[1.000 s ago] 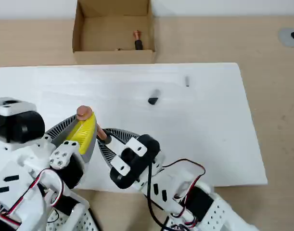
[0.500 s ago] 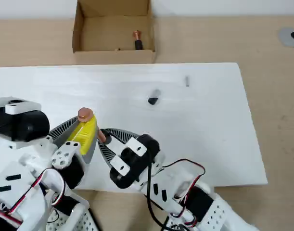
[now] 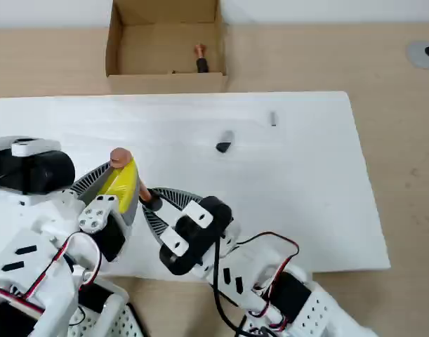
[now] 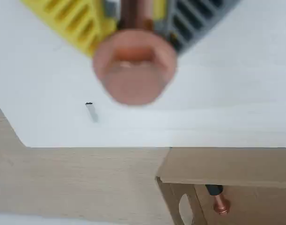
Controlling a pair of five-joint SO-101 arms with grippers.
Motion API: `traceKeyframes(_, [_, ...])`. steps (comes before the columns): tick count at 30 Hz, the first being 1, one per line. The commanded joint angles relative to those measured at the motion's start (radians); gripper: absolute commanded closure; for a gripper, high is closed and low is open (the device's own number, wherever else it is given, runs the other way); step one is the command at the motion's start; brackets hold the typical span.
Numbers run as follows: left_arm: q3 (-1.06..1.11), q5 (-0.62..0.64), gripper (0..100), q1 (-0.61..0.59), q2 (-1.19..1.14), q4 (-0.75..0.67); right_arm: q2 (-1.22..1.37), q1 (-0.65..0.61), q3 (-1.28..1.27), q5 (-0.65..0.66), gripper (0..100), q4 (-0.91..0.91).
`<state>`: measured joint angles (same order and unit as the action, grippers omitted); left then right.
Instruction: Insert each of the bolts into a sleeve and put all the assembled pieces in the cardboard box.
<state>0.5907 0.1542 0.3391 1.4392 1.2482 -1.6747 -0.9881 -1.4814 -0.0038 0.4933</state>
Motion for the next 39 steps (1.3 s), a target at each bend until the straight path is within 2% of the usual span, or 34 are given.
traceKeyframes(1, [0.002, -0.003, 99, -0.023, -0.004, -0.017, -0.015, -0.01, 0.005, 0.006, 98.8, -0.025])
traceKeyframes(11, [0.023, -0.006, 99, 0.098, -0.004, 0.0, -0.016, 0.077, 0.013, 0.006, 98.8, -0.029])
traceKeyframes(27, [0.04, -0.003, 96, 0.112, -0.005, 0.006, -0.016, 0.079, 0.012, 0.006, 98.8, -0.031])
traceKeyframes(33, [0.037, -0.021, 92, 0.19, -0.005, 0.044, -0.016, 0.079, 0.01, 0.006, 98.8, -0.031])
traceKeyframes(39, [0.031, -0.026, 91, 0.196, -0.005, 0.069, -0.016, 0.079, 0.008, 0.006, 98.8, -0.029])
